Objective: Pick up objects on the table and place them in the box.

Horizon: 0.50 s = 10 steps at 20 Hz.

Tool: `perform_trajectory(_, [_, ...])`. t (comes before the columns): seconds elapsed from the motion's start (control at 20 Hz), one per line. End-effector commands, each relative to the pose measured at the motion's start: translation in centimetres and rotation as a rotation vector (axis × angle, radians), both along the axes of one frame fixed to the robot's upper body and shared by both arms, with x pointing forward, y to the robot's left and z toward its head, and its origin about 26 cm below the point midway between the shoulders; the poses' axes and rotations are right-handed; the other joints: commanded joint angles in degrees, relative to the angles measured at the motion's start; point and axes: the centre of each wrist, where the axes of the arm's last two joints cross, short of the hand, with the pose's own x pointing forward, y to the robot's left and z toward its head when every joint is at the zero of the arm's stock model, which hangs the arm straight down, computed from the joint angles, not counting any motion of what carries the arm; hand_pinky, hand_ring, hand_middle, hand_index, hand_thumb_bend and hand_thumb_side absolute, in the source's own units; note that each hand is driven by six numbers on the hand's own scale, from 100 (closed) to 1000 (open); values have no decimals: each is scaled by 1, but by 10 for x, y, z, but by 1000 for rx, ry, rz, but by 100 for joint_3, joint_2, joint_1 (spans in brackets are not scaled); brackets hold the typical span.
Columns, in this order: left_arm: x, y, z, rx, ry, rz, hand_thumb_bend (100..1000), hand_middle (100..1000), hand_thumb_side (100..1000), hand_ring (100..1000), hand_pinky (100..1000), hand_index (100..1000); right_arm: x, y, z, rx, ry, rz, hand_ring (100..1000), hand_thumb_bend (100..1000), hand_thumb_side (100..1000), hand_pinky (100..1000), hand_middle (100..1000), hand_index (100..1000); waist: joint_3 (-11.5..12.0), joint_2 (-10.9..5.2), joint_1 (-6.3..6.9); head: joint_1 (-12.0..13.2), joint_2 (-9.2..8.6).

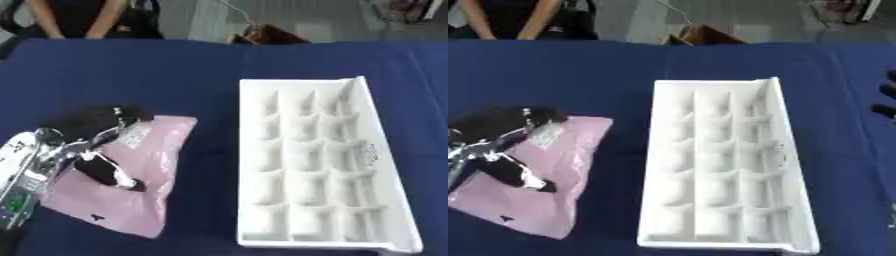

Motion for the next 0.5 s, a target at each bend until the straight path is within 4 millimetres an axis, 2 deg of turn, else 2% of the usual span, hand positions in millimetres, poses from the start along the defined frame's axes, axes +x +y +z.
perform_trajectory(0.05, [1, 2, -6, -45, -80, 38, 793, 688, 353, 540, 609, 814, -2, 1, 9, -5, -34, 7, 843, 100, 941, 750, 836, 940, 8, -87, -25, 26, -54])
perform_trajectory(0.1, [1, 2, -10, -63, -103, 48, 758, 593, 309, 436, 517, 718, -2, 1, 9, -5, -34, 9, 843, 100, 922, 750, 836, 940, 8, -86, -35, 30, -54])
perform_trajectory(0.15, [2, 1, -14, -78, -125, 57, 758, 593, 309, 436, 517, 718, -2, 1, 9, -5, -34, 10, 843, 100, 922, 750, 836, 940, 6, -86, -45, 34, -57])
perform_trajectory(0.2, [3, 1, -18, -86, -146, 65, 673, 430, 203, 243, 342, 535, -2, 1, 9, -5, -35, 11, 843, 100, 921, 750, 836, 940, 2, -86, -54, 38, -57])
perform_trajectory(0.25, [5, 1, -21, -91, -165, 74, 681, 444, 213, 257, 357, 550, -2, 1, 9, -5, -36, 11, 843, 100, 921, 750, 836, 940, -4, -87, -62, 43, -56])
perform_trajectory(0.3, [6, 2, -25, -92, -183, 83, 532, 305, 100, 108, 163, 415, -2, 1, 9, -5, -36, 11, 843, 100, 920, 750, 836, 940, -8, -90, -65, 51, -52])
perform_trajectory(0.35, [8, 4, -28, -92, -199, 95, 462, 266, 100, 100, 100, 379, -2, 1, 9, -5, -36, 10, 843, 100, 921, 750, 836, 940, -13, -92, -66, 58, -47])
perform_trajectory(0.4, [9, 5, -30, -89, -211, 102, 400, 201, 100, 100, 100, 311, -2, 1, 9, -5, -36, 11, 843, 100, 920, 750, 836, 940, -17, -93, -64, 61, -44])
perform_trajectory(0.45, [10, 7, -32, -78, -221, 108, 375, 183, 100, 100, 100, 282, -2, 1, 9, -6, -36, 12, 842, 100, 921, 750, 836, 940, -22, -94, -61, 60, -39])
perform_trajectory(0.5, [12, 8, -33, -70, -231, 111, 306, 169, 100, 100, 100, 258, -2, 2, 9, -6, -35, 12, 842, 100, 921, 750, 836, 940, -24, -96, -58, 61, -34])
